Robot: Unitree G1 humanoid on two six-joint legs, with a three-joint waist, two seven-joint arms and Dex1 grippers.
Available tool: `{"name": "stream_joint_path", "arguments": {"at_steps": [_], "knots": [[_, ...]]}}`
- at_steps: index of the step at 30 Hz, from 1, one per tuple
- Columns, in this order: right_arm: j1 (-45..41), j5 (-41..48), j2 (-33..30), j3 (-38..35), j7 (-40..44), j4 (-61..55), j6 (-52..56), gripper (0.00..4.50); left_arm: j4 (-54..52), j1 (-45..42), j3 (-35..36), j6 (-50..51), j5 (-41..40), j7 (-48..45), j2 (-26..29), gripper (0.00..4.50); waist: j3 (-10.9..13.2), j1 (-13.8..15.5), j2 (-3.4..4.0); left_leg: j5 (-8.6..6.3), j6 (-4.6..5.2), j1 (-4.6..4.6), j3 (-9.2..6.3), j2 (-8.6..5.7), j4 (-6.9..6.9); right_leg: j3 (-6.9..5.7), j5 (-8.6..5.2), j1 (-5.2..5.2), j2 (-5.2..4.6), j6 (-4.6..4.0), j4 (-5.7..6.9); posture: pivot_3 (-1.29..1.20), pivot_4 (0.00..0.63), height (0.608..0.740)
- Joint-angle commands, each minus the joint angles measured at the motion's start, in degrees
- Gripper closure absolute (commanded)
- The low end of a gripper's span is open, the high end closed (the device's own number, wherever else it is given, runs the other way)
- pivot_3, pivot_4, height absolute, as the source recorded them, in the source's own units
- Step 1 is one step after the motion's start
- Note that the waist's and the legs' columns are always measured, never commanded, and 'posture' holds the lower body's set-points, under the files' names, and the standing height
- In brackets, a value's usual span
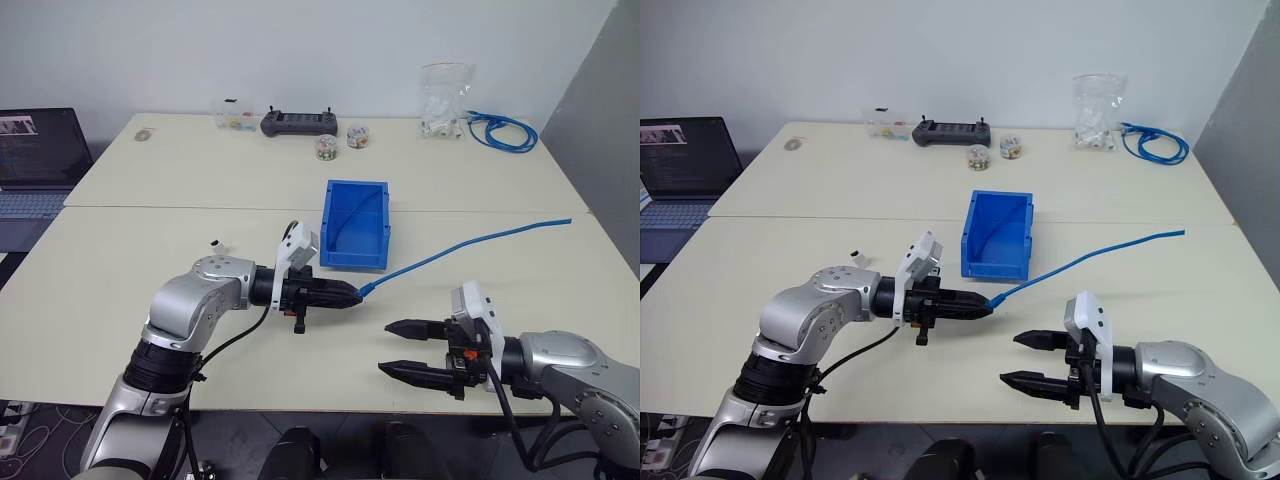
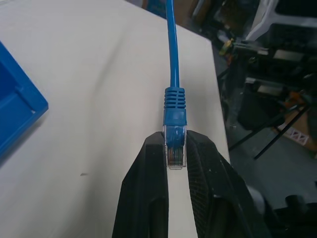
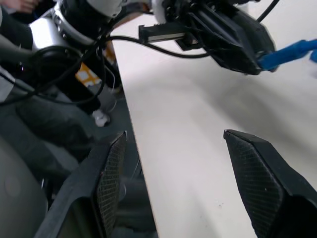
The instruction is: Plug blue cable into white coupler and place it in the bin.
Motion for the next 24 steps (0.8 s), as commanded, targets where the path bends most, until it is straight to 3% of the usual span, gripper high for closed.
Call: {"name": "stream_joint_path", "arguments": {"at_steps": [1,9,16,19,24], "knots": [[-3.81,5.87,3.7,-2.68,-5.77,3.01,1.16,1.19,-3.43,-1.01,2.15,4.48,-6.09,-0.92,1.6,4.25,0.01,-0.05,0.01,0.0,0.0,0.0,0.01,-0.01,-0.01,0.03,0.0,-0.01,0.0,0.0,0.0,0.0,0.15,0.74],[-9.72,11.26,9.38,0.09,-11.55,5.98,2.59,1.19,-5.18,-0.75,3.91,8.36,-11.87,1.56,2.13,4.25,0.02,0.08,0.03,0.0,-0.01,-0.01,0.03,-0.02,-0.02,0.07,0.0,-0.04,-0.01,-0.02,-0.01,0.0,0.15,0.74],[-11.17,14.47,8.83,1.06,-12.03,6.48,3.68,1.19,-6.25,-0.14,4.55,9.13,-14.27,3.75,2.51,4.25,0.03,0.12,0.05,0.0,0.0,-0.03,0.03,-0.03,-0.02,0.08,0.0,-0.05,-0.02,-0.03,-0.02,0.0,0.15,0.74],[-11.55,15.19,8.29,1.63,-11.83,6.49,3.82,1.7,-6.49,0.01,4.45,8.98,-14.92,4.3,2.89,4.25,0.03,0.09,0.05,0.0,0.0,-0.02,0.04,-0.03,-0.02,0.08,0.0,-0.05,-0.02,-0.03,-0.02,0.0,0.15,0.74],[-12.28,16.1,8.1,1.9,-12.2,6.71,3.66,2.99,-6.81,0.39,3.67,8.15,-15.13,4.18,3.9,4.25,0.03,0.06,0.05,0.0,0.0,-0.02,0.04,-0.02,-0.03,0.09,0.0,-0.06,-0.01,-0.03,-0.01,0.0,0.15,0.74]]}}
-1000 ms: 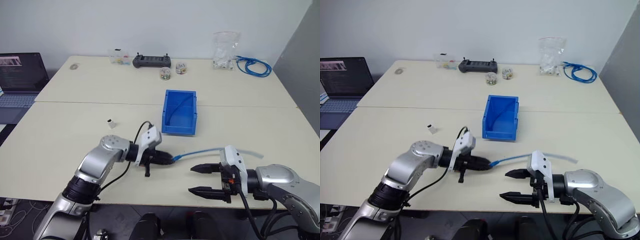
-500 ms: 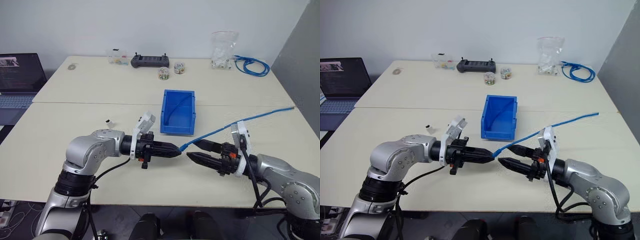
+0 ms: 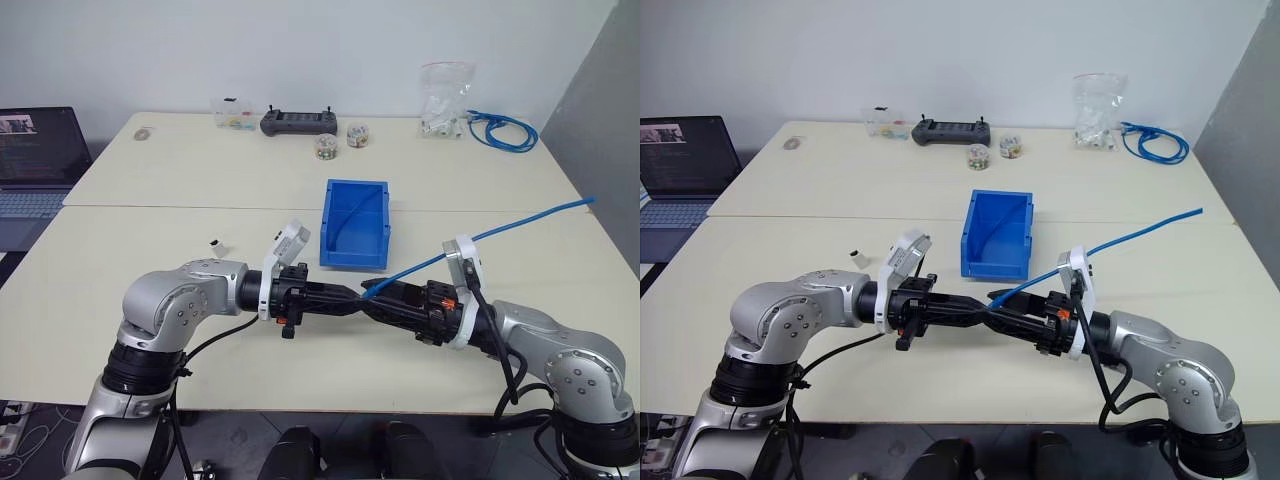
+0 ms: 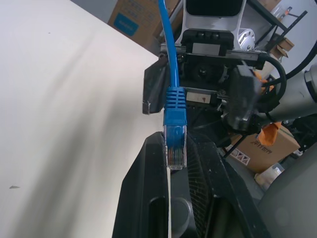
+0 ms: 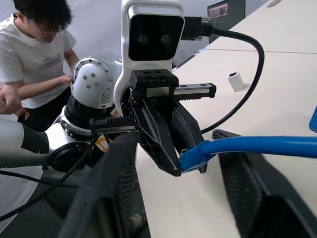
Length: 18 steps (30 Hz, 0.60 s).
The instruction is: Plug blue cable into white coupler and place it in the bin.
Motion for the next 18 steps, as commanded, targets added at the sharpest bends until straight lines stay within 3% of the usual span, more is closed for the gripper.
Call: {"name": "stream_joint_path", "arguments": {"at_steps": [1,4,7,16,18], "knots": [[-1.44,2.64,-0.24,-0.07,-0.17,-0.81,-0.24,3.25,-2.15,0.28,0.57,-0.94,-1.07,0.12,0.88,4.25,0.0,0.04,0.0,0.0,0.0,0.0,0.0,0.0,0.0,0.0,0.0,0.0,0.0,0.0,0.0,0.0,0.15,0.74],[-1.51,3.25,-0.62,-0.03,-0.13,-0.91,-0.06,3.97,-2.12,0.37,0.15,-1.45,-0.99,-0.14,1.32,4.25,0.0,0.05,0.0,0.0,0.0,-0.01,0.0,-0.01,0.0,0.0,0.0,0.0,-0.01,0.0,-0.01,0.0,0.15,0.74],[-1.45,3.84,-1.24,0.12,0.33,-1.14,0.19,4.39,-1.91,0.36,-0.05,-2.03,-0.82,-0.18,1.39,4.25,0.0,0.05,0.0,0.0,0.0,-0.01,0.0,-0.01,0.0,0.01,0.0,0.0,-0.01,0.0,-0.01,0.0,0.15,0.74],[-0.73,4.37,-2.04,1.34,0.74,-1.9,-0.27,4.43,-1.06,1.33,-0.47,-8.92,2.35,1.59,-0.28,4.25,0.01,0.08,0.01,0.0,0.0,-0.02,0.01,0.0,0.0,0.01,0.0,0.0,-0.01,-0.01,-0.02,0.0,0.15,0.74],[-0.7,3.22,-1.93,1.57,0.6,-1.8,-1.01,4.43,-0.58,1.28,-0.75,-9.24,2.92,2.01,-0.15,3.55,0.01,0.08,0.01,0.0,0.0,-0.02,0.01,0.0,0.0,0.02,-0.01,-0.01,-0.01,-0.01,-0.03,0.0,0.15,0.74]]}}
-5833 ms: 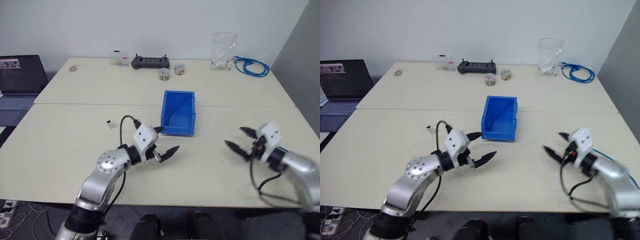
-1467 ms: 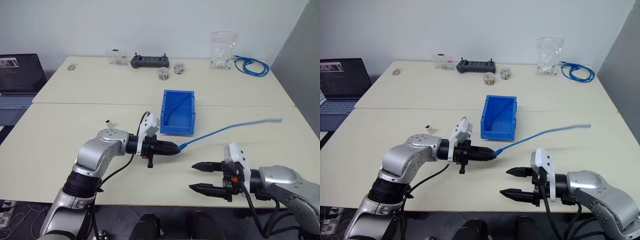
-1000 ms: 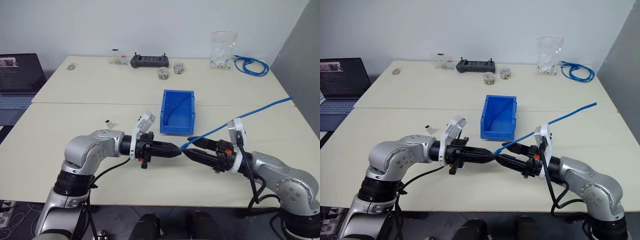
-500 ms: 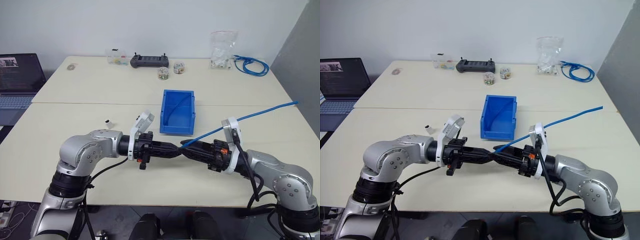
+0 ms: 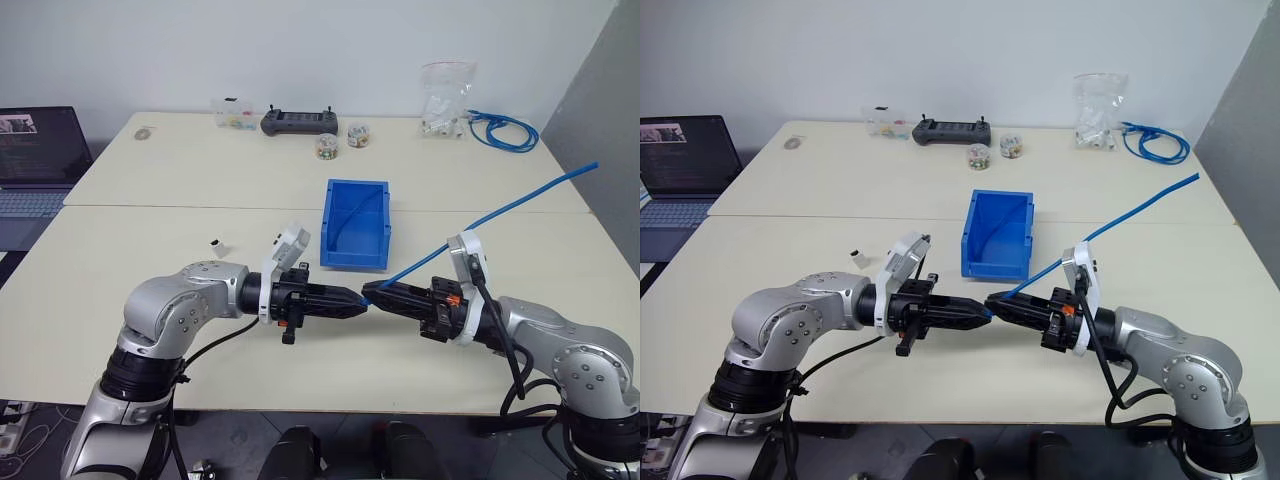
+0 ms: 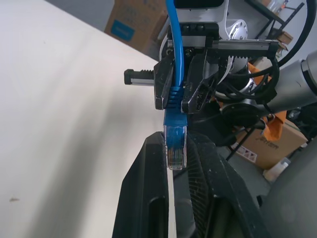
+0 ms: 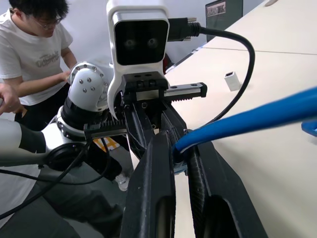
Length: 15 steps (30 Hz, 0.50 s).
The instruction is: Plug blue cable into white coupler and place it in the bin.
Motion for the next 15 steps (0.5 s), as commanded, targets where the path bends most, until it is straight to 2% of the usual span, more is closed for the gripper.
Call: {"name": "stream_joint_path", "arguments": {"at_steps": [1,11,15], "knots": [[-0.22,-0.83,-0.28,2.34,1.71,-2.52,-1.65,4.43,0.55,-0.59,0.99,-1.47,1.39,2.31,0.14,3.4,0.0,-0.01,0.0,0.0,0.0,0.0,0.0,0.0,0.0,0.0,0.0,0.0,0.0,0.0,0.0,0.0,0.15,0.74],[-1.78,-8.66,-0.88,4.29,3.03,0.43,-6.82,4.44,-3.53,3.68,2.23,-0.68,0.27,2.04,4.67,1.38,0.01,-0.09,0.02,0.0,0.0,0.0,0.0,0.0,-0.01,0.0,0.0,-0.02,0.01,0.0,0.0,0.0,0.15,0.74],[-2.47,-12.66,-0.82,4.41,3.19,3.36,-9.09,4.44,-4.49,6.16,5.19,0.29,0.43,6.65,5.72,0.52,0.02,-0.01,0.02,0.0,0.0,0.0,0.0,0.01,-0.01,0.0,0.0,-0.03,0.01,0.0,0.0,0.0,0.15,0.74]]}}
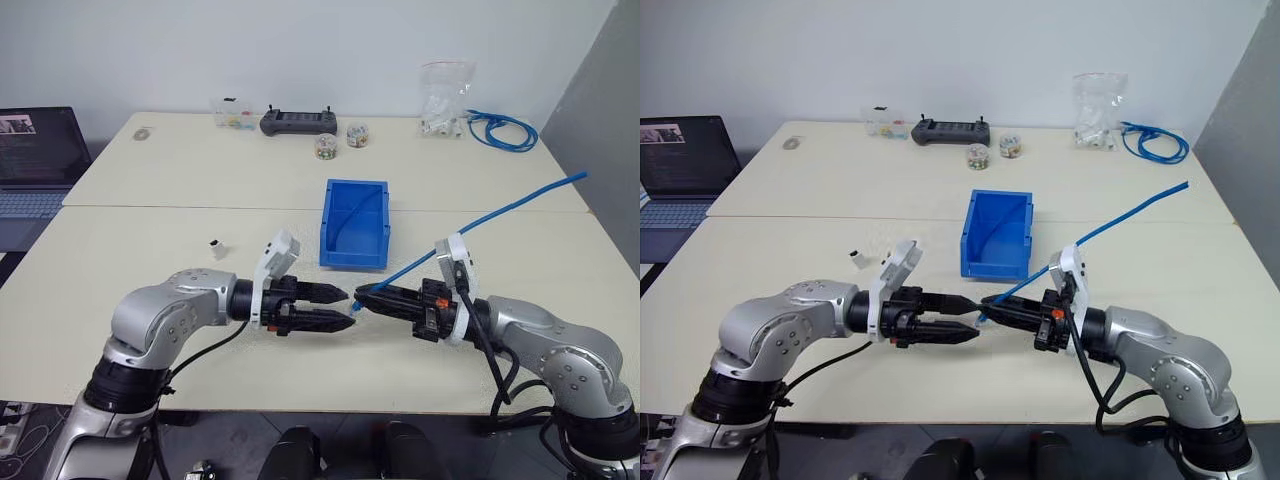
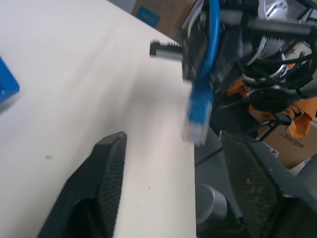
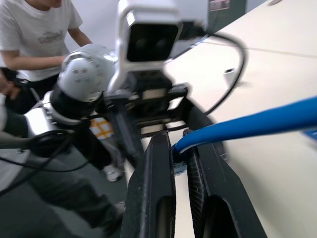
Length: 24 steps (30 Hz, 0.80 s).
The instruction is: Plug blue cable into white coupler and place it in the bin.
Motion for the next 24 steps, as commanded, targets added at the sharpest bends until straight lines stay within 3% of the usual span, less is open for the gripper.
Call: {"name": "stream_joint_path", "arguments": {"at_steps": [1,3,7,12,18,24], "knots": [[-1.22,-4.34,-0.24,0.05,0.84,2.04,-3.47,4.44,-3.19,2.26,4.74,-0.41,0.76,6.07,0.66,0.4,0.0,0.02,0.0,0.0,0.0,-0.01,0.0,0.01,0.0,0.0,0.0,0.0,0.0,0.0,0.0,0.0,0.15,0.74],[-1.08,-6.24,-0.52,0.17,1.37,3.12,-4.62,4.44,-4.69,4.98,6.24,-2.6,4.81,13.38,-0.9,0.0,0.0,0.05,0.0,0.0,0.0,-0.01,0.01,-0.01,0.0,0.02,0.0,0.0,-0.01,0.0,-0.02,0.0,0.15,0.74],[-0.93,-9.0,-0.8,0.59,2.63,4.84,-6.27,4.45,-6.85,9.65,9.51,-6.19,16.49,36.94,-10.72,0.0,0.01,0.36,-0.01,0.0,0.0,-0.01,0.02,-0.03,-0.01,0.06,0.0,0.01,-0.06,0.0,-0.07,0.0,0.15,0.74],[-1.71,-11.29,-0.74,1.27,4.06,6.34,-7.29,4.45,-6.72,13.01,11.95,-7.51,25.56,55.5,-21.44,0.0,0.03,0.48,-0.07,0.0,-0.02,-0.03,0.01,-0.04,0.01,0.03,0.02,0.01,-0.06,0.0,-0.07,0.0,0.15,0.74],[-2.48,-12.58,-0.92,1.56,5.5,7.09,-7.6,4.45,-1.4,9.81,13.24,-11.74,35.83,72.35,-30.65,0.0,0.07,0.71,-0.14,0.0,-0.02,-0.04,0.01,-0.09,0.03,0.0,0.03,0.03,-0.08,0.01,-0.04,0.0,0.15,0.74],[-3.19,-13.27,-1.08,1.22,6.51,7.55,-7.27,4.45,7.94,3.28,17.38,-13.29,40.64,84.17,-37.52,0.0,0.1,0.88,-0.2,0.01,-0.05,-0.05,0.02,-0.11,0.06,-0.02,0.05,0.04,-0.09,0.05,-0.05,0.0,0.15,0.74]]}}
